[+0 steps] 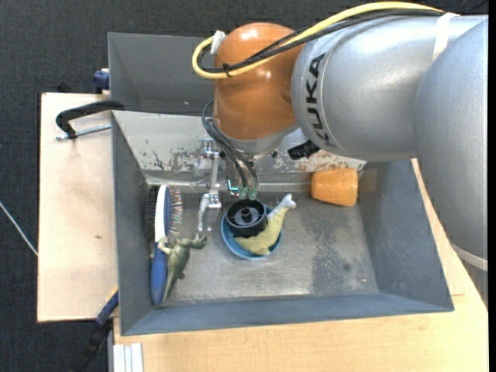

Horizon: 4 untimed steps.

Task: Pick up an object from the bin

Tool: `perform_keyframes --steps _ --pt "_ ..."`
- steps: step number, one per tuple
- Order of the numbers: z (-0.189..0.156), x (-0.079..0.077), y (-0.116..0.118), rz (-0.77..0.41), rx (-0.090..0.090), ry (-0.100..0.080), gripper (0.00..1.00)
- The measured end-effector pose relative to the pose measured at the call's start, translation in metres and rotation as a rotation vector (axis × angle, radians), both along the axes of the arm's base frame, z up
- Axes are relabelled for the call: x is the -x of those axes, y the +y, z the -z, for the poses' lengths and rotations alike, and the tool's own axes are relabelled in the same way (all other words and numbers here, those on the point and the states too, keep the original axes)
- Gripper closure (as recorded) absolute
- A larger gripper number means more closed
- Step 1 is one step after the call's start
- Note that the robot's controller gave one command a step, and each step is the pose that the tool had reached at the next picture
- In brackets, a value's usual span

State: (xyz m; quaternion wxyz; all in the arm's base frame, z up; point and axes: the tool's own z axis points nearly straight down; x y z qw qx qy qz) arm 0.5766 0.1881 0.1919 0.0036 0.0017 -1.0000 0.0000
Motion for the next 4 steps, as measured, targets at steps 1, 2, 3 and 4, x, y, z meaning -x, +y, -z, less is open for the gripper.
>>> perform_keyframes --steps 1,2,3,4 --pt "0.106 0.063 0.002 -0.099 0.001 0.002 0.00" --pt "0.101 0.056 -0.002 -0.093 0.003 -0.014 1.00" --pt "-0.039 0.069 -0.035 -0.100 -0.004 -0.021 1.00" --pt "0.032 0.069 -0.015 -0.171 -0.001 -0.003 1.00"
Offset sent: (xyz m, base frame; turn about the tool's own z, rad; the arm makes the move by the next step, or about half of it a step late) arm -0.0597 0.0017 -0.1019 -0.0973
